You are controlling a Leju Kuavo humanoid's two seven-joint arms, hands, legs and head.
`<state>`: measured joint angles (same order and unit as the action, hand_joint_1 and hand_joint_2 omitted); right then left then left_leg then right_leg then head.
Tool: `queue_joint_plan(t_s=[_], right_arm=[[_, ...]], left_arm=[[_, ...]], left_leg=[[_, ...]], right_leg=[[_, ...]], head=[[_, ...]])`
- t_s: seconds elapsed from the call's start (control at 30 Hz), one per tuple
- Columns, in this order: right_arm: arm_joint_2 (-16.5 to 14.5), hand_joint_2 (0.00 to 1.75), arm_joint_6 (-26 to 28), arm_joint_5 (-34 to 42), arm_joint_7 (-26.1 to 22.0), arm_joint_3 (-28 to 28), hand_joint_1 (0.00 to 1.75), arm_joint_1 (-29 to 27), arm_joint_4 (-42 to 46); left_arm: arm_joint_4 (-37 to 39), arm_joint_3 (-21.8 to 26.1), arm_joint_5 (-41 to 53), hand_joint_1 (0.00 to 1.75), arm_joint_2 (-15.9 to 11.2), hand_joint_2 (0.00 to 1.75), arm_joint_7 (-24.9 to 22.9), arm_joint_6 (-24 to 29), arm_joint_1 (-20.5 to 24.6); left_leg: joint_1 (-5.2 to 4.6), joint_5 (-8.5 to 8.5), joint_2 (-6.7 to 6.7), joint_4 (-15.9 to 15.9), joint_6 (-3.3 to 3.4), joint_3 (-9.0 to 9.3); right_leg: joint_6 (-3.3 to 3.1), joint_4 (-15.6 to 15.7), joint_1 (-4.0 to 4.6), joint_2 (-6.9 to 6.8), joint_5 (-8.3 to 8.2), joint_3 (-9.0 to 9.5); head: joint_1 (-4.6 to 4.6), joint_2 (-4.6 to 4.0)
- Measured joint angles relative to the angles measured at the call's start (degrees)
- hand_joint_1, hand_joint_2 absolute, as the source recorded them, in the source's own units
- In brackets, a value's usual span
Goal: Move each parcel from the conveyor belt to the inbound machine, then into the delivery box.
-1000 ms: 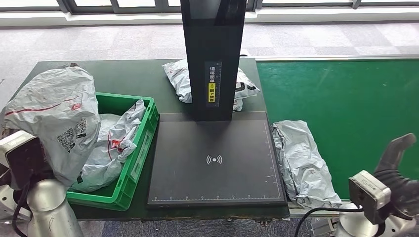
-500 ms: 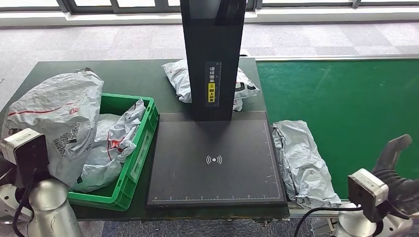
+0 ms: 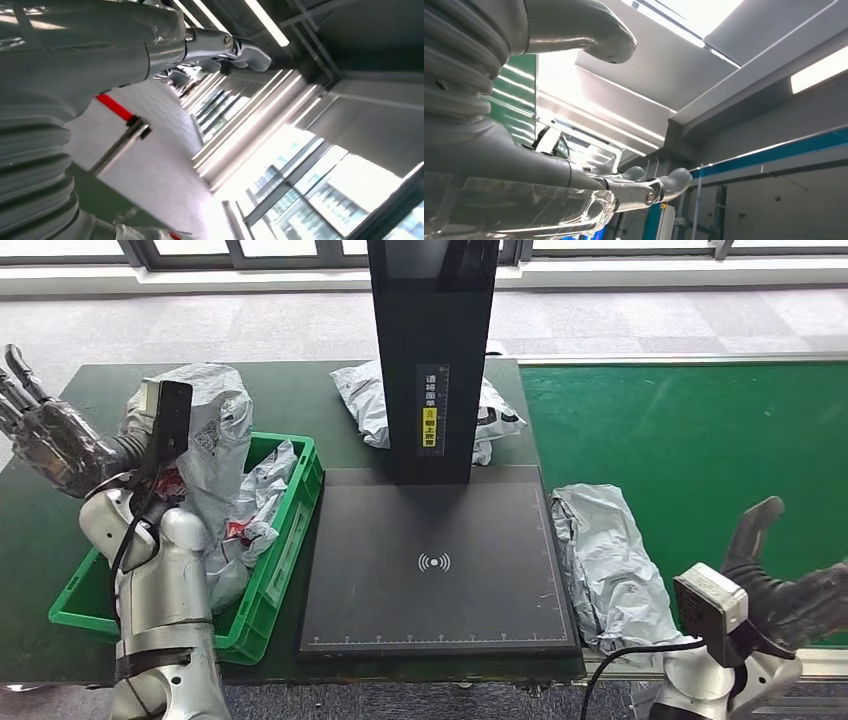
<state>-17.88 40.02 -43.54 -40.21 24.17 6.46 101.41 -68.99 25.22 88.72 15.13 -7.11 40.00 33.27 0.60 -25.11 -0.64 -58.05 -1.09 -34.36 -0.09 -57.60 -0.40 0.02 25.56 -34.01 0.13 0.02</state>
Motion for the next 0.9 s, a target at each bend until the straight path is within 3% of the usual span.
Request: queue_joint_plan(t_s=[0.1,0.3,0.9], right_arm=[[0.0,1.75,0.0,0.06,0.01,-0.27,0.0,0.09,-0.46],[0.0,1.75,0.0,0.09,0.01,-0.28,0.0,0.15,-0.92],[0.0,1.75,0.0,-0.24,0.01,-0.67,0.0,0.22,-1.05]], left_arm=[[7.67,-0.02,0.54,0.0,-1.92,1.75,-3.95,0.01,1.67],[15.13,-0.02,0.73,0.0,-3.49,1.75,-5.4,0.02,3.47],[19.6,-0.06,1.16,0.0,-4.76,1.75,-7.25,0.09,4.09]], left_leg=[[0.01,0.01,0.08,0.0,-0.03,-0.02],[0.0,0.0,0.09,0.0,-0.04,-0.09],[0.0,0.0,0.09,0.0,-0.04,-0.11]], right_leg=[[-0.02,-0.02,0.01,0.11,-0.01,-0.08],[-0.01,-0.02,-0.01,0.13,-0.01,-0.14],[-0.02,-0.02,0.0,0.13,0.0,-0.16]], head=[[-0.01,0.0],[0.0,0.0],[0.0,0.0]])
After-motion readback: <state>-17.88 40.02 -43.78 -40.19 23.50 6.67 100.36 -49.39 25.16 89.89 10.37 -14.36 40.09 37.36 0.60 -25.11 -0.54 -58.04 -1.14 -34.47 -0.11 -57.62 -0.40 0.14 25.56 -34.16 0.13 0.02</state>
